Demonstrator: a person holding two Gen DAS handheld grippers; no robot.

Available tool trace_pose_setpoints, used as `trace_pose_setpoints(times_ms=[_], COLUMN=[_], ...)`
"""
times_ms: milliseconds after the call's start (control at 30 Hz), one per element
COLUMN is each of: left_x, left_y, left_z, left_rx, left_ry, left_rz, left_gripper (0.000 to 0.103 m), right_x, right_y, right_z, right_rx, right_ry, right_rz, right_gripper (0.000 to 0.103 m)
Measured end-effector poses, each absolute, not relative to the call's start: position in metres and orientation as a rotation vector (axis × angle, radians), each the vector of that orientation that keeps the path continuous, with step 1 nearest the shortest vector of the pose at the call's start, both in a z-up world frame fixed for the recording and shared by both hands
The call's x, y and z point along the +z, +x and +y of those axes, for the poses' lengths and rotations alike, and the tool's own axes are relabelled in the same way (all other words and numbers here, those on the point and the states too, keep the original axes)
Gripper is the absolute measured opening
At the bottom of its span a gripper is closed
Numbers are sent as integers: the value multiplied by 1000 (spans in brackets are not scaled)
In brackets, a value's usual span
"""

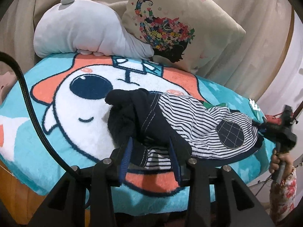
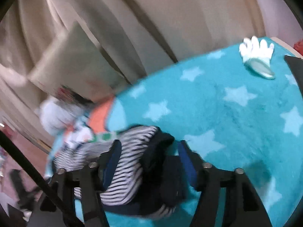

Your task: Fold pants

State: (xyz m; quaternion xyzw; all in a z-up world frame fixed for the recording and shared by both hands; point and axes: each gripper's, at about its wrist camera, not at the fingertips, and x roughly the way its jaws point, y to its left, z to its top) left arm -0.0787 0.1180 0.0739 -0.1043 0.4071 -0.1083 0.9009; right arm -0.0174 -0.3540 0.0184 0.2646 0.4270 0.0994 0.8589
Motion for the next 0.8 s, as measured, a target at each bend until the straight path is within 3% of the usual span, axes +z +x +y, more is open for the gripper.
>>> trace_pose_setpoints(times_ms=[67, 300, 500, 567, 633, 800], left_x=[75, 68, 60, 62, 63, 64], left_y=[-80, -73, -71, -73, -74, -76], left_z=[120, 120, 118, 122, 127, 134], left_rx=[-221, -244, -260, -252, -239, -216], left_ry=[-218, -236, -239, -242, -255, -278], left_rz=[839, 850, 866, 859, 852, 843], left_gripper=[41, 41, 41, 41, 41, 41], right_x=[8, 53, 22, 13, 13, 9], right_y=[-7, -56, -79, -83, -87, -73], right_z=[-347, -354, -375, -387, -395, -387], right_rx=[219, 223, 129, 129, 146, 226], right_ry=[559, 573, 614, 701, 750, 819], right_rz=[945, 751, 859, 852, 822, 800], right_gripper=[12, 9, 10, 21, 72, 75])
